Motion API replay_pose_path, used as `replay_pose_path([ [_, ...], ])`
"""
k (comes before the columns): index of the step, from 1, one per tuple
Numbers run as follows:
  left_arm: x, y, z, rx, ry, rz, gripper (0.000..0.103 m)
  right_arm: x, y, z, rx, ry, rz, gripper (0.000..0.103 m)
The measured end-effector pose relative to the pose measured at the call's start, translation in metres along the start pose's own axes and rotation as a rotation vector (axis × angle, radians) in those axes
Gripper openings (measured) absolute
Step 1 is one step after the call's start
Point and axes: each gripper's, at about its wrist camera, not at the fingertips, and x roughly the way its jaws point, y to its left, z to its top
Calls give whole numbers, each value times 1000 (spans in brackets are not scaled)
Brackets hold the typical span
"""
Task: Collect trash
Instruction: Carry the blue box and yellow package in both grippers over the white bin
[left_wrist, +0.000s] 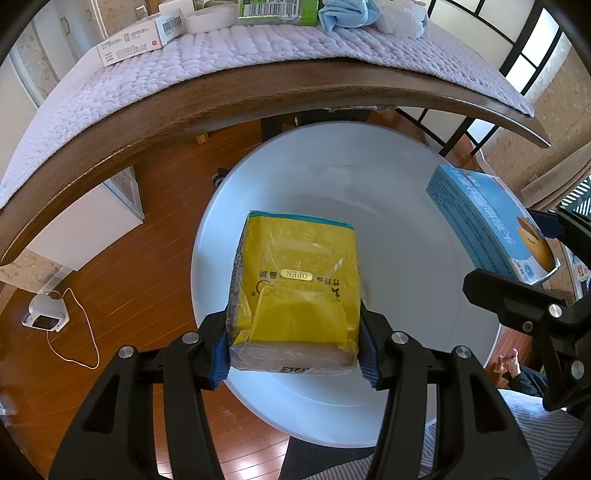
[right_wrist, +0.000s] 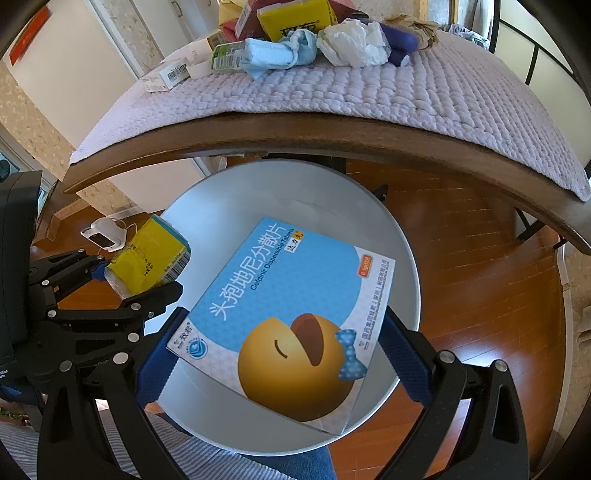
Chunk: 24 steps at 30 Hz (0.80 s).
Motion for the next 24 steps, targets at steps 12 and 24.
replay_pose_path([
  [12,-1,0,6,11,9,-1,55,4,-2,3,12,9,-1,97],
  [24,-3,1,8,24,-6,-22,67,1,-5,5,22,-8,-3,97],
])
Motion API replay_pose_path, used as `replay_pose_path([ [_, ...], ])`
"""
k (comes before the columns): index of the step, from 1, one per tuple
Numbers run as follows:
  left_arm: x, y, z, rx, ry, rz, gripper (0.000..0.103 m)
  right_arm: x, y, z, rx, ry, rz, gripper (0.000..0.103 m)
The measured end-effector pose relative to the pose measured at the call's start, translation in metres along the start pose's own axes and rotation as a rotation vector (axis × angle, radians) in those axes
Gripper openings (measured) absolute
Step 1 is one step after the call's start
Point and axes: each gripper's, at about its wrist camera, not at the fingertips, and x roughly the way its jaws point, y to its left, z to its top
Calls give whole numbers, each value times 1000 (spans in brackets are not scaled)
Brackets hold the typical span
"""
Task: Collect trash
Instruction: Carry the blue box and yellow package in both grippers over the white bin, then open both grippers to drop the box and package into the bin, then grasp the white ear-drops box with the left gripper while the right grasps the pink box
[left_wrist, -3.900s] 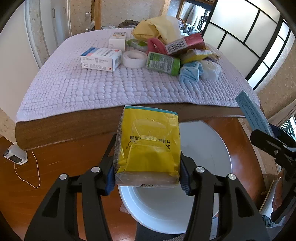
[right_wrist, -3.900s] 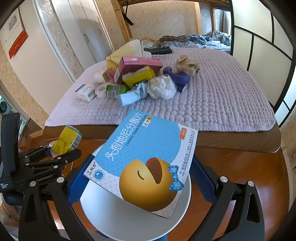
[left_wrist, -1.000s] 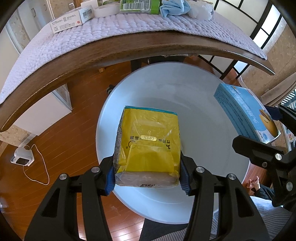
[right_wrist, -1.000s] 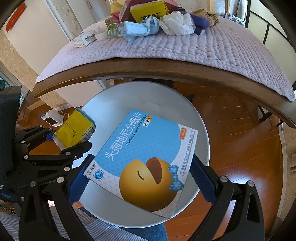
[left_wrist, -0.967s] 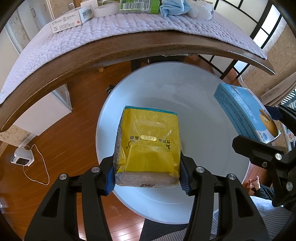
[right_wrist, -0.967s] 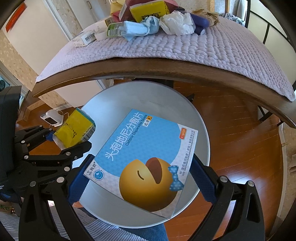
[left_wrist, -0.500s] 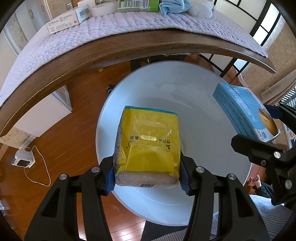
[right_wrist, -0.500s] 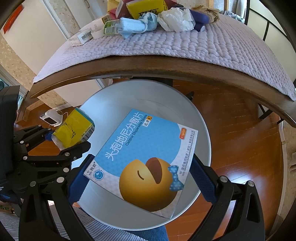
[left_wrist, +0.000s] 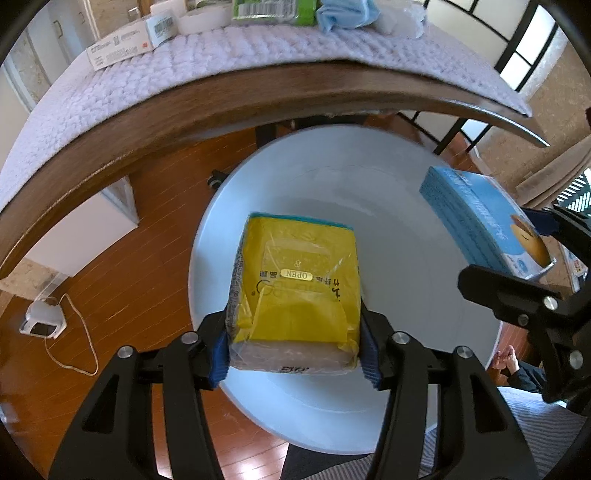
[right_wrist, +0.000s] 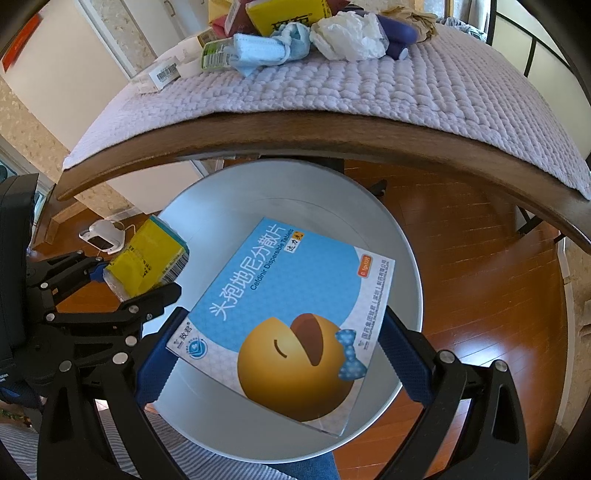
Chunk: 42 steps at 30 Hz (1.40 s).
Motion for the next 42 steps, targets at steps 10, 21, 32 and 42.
replay_pose_path([
  [10,-7,-5,5,36,-31,15,79,-13,-7,5,23,-42,-3,98],
  [21,-78,29,22,-36,-217,-33,96,-85,-32,30,62,-252,-38,98],
  [32,-96,99,82,-152,-343,107,100,-87,-40,91,73,-344,-56,99],
  [42,-66,129,128,-122,-316,45,100,-67,-15,158,-34,-338,51,99],
])
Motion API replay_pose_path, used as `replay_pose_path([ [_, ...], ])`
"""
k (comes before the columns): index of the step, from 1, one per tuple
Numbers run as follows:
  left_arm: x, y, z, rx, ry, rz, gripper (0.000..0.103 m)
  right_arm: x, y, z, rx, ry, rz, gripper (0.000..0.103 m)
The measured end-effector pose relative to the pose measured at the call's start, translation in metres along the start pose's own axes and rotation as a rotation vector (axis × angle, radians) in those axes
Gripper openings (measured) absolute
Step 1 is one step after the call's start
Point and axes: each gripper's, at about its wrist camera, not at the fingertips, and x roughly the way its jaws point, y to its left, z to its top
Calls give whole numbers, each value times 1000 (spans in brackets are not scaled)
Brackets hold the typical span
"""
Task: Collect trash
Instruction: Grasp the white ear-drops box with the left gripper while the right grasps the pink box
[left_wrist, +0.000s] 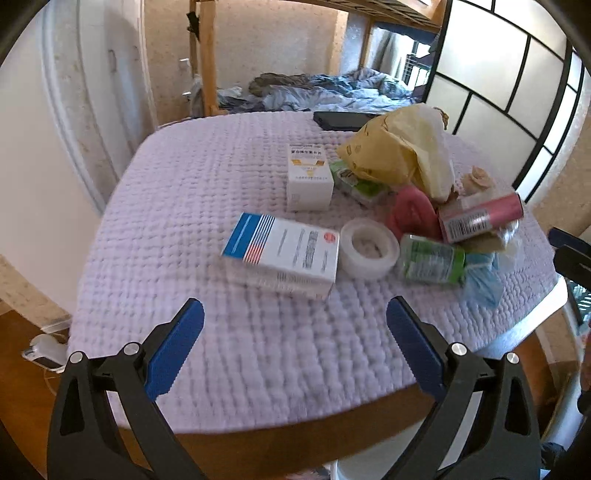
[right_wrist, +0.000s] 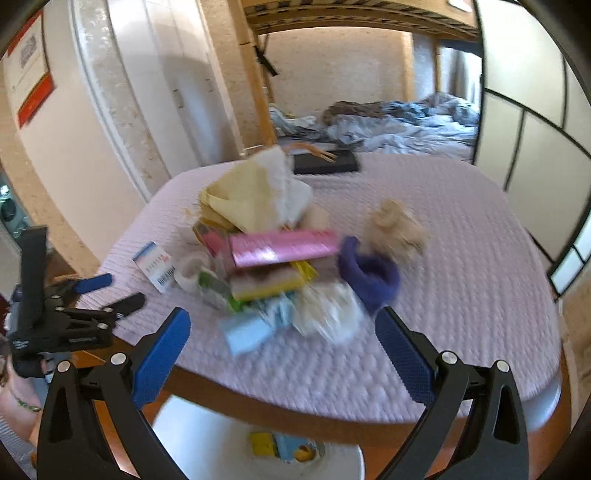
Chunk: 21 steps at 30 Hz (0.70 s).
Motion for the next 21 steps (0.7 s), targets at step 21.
replay_pose_path([
  [21,47,6,27,39,50,-106,100,67,-18,44,-21,79,176,99],
])
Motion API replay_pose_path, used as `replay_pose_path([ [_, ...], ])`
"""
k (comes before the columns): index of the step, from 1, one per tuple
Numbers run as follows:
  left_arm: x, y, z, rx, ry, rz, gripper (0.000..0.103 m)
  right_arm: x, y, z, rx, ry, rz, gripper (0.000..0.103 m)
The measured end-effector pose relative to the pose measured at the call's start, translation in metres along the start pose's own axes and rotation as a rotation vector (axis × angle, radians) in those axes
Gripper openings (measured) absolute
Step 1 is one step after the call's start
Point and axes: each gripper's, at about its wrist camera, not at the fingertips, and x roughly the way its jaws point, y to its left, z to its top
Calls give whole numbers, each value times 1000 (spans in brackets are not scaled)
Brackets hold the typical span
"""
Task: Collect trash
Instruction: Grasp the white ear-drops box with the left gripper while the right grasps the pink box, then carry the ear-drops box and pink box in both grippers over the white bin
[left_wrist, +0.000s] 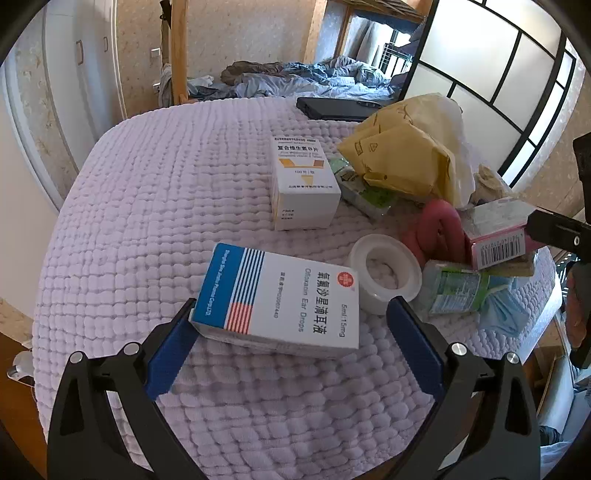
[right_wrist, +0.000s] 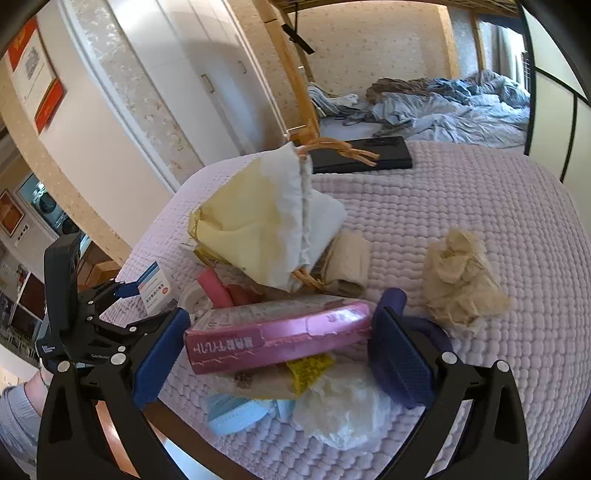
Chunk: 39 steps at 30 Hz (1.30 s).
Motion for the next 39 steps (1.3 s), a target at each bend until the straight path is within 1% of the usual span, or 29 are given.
replay_pose_path([
  [4,0,-2,-1,20,-3,12,100,-1,7,-4,-25,-12,-3,97],
  [6,-1,-2,-2,24,-8,12,96,-1,6,-5,-24,-18,-3,93],
  [7,-2,-2,-1,24,-11,11,94,-2,5,-5,-19,-20,2,92],
  [8,-3,-2,-1,24,-16,16,89,-3,4,-5,-14,-24,5,92],
  [9,-4,-1,-1,24,-18,24,80,-4,4,-5,-11,-31,5,92],
  [10,-3,0,0,24,-15,43,78,-5,3,-5,-9,-35,5,92],
  [13,-5,4,1,10,-12,34,78,-11,5,-5,-2,-58,8,92],
  [19,-15,5,-1,-18,-22,61,78,-25,9,-3,-2,-104,-4,92],
  [22,-21,5,-3,-41,-26,59,78,-34,10,-3,3,-121,-11,92],
  [33,-46,-8,-11,-75,-43,33,78,-58,15,-13,30,-144,-21,92],
  [39,-56,-20,-21,-95,-26,26,78,-71,22,-25,30,-145,-44,92],
])
